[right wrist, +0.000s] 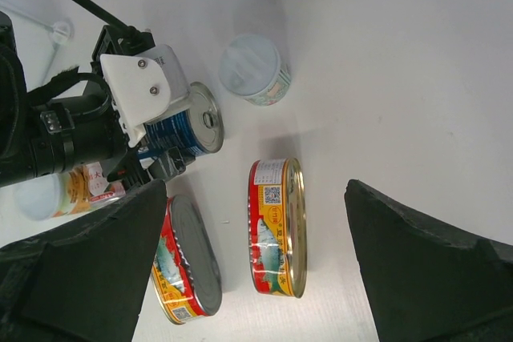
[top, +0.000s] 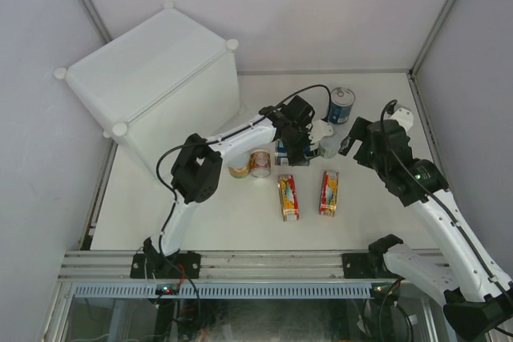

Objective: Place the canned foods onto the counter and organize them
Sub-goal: Pick up the canned food from the center of the board.

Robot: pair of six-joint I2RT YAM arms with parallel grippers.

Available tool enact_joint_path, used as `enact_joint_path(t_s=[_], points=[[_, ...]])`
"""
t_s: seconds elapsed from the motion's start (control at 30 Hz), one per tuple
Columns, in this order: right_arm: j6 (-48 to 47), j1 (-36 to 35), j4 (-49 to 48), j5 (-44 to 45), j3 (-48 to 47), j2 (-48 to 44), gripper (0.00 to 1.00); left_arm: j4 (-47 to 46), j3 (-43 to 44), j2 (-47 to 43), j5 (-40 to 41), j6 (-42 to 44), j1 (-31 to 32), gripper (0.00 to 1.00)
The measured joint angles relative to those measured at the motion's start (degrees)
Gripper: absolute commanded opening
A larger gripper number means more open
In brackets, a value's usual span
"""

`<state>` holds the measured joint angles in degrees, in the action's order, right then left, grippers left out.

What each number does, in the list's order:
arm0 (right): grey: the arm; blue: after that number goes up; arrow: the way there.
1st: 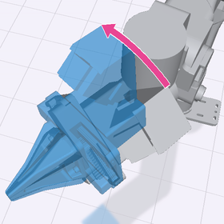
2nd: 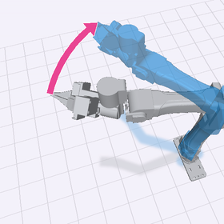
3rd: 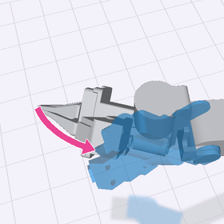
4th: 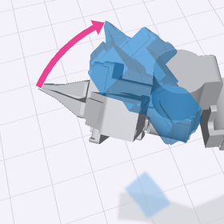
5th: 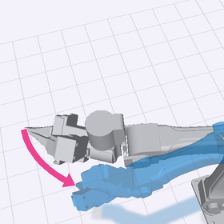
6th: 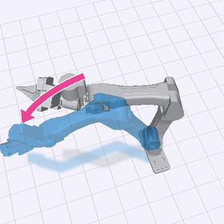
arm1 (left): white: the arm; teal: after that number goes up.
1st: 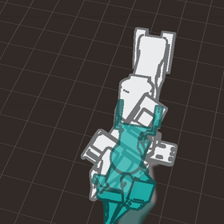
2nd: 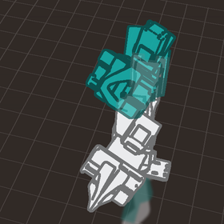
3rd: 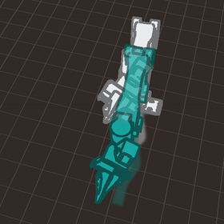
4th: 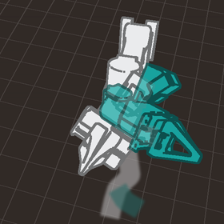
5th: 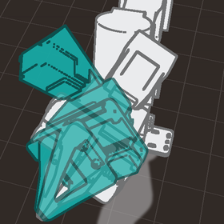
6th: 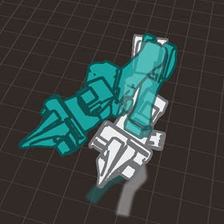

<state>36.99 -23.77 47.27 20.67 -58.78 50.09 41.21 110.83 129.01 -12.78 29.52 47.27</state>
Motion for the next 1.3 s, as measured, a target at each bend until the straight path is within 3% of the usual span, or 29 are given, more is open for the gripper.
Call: enact_joint_path(t_s=[0.9, 1.17, 1.3], points=[[0.02, 0.07, 0.02, -0.44, 0.74, -1.25, 0.92, -0.70, 0.00, 2.16, 2.21, -4.07, 2.03, 0.99], [-0.11, 0.74, 0.09, -1.84, 0.76, -1.27, 0.91, -0.96, -0.02, 3.13, 3.23, -6.54, 2.43, 0.86], [-0.17, 0.94, 0.37, -2.36, 0.76, -1.11, 0.91, -1.40, -0.11, 3.21, 3.50, -7.93, 2.49, 0.65]])
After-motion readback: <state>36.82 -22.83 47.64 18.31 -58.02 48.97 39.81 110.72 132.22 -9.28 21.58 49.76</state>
